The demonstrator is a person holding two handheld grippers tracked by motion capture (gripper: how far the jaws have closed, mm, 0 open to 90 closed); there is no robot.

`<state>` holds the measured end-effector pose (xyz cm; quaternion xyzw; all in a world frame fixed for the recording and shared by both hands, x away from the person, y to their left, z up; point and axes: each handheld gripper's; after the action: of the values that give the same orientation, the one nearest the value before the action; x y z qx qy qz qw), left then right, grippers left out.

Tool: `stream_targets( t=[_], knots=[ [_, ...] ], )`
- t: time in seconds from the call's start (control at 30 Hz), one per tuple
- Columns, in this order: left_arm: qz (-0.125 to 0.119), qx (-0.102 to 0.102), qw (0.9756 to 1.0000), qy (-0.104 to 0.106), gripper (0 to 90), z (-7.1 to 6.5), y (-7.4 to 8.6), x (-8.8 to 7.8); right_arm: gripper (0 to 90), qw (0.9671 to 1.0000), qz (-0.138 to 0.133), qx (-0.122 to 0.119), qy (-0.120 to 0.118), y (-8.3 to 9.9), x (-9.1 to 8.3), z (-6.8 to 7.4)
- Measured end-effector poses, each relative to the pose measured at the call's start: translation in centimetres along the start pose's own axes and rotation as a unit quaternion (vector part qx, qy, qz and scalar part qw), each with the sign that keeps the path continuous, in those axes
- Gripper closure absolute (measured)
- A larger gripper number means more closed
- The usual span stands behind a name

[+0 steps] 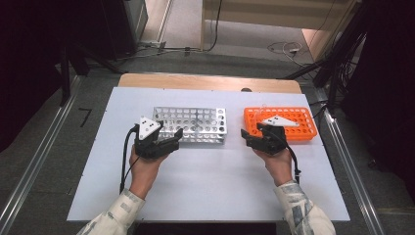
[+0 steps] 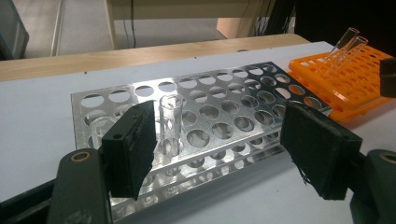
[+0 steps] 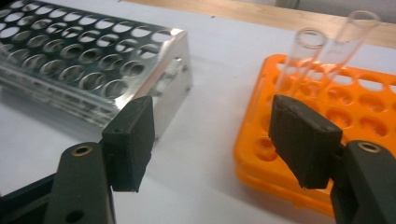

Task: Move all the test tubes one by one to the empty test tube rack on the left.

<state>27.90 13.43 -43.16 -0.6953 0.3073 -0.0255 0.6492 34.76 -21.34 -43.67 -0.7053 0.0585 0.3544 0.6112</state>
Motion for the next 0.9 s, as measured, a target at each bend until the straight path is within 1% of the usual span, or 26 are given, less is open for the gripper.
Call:
stream_targets(
  t=[0.2,0.37,0.53,0.67,0.73,0.8,0.87,0.9],
  knots=[
    [0.004,0.004,1.0000,-0.006,26.8,0.0,0.5,-0.5,32.1,0.9996,-0.004,0.017,0.022,-0.1,0.9,-1.4],
    [0.006,0.002,0.9999,-0.015,26.8,0.2,0.9,-1.2,37.7,0.9990,-0.004,0.029,0.033,-0.2,2.1,-2.3],
    [0.007,-0.004,0.9995,-0.029,26.8,0.7,1.4,-1.9,43.7,0.9984,-0.003,0.029,0.048,-0.4,3.4,-2.9],
    [0.008,-0.007,0.9992,-0.037,26.9,1.0,1.7,-2.6,52.2,0.9977,-0.006,0.031,0.060,-0.3,4.3,-3.3],
    [0.007,-0.008,0.9991,-0.041,26.9,1.1,1.8,-2.8,55.4,0.9975,-0.008,0.032,0.062,-0.3,4.7,-3.3],
    [0.006,-0.010,0.9989,-0.045,26.9,1.3,1.9,-3.1,58.0,0.9975,-0.009,0.029,0.064,-0.3,5.0,-3.4],
    [0.007,-0.011,0.9987,-0.049,27.0,1.4,2.0,-3.3,59.3,0.9975,-0.002,0.021,0.067,-0.6,5.3,-3.2],
    [0.006,-0.012,0.9987,-0.050,27.0,1.5,2.1,-3.4,60.5,0.9976,-0.004,0.017,0.068,-0.6,5.4,-3.1]
  ],
)
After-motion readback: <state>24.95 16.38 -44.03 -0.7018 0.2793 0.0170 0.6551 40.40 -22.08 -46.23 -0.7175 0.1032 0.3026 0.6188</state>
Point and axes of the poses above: each handheld gripper's, and its own axes: x roughly forward along the jaws, y roughly out of its underside, z roughly to its left, and after that the axes turned 6 degrees about y, right-handed
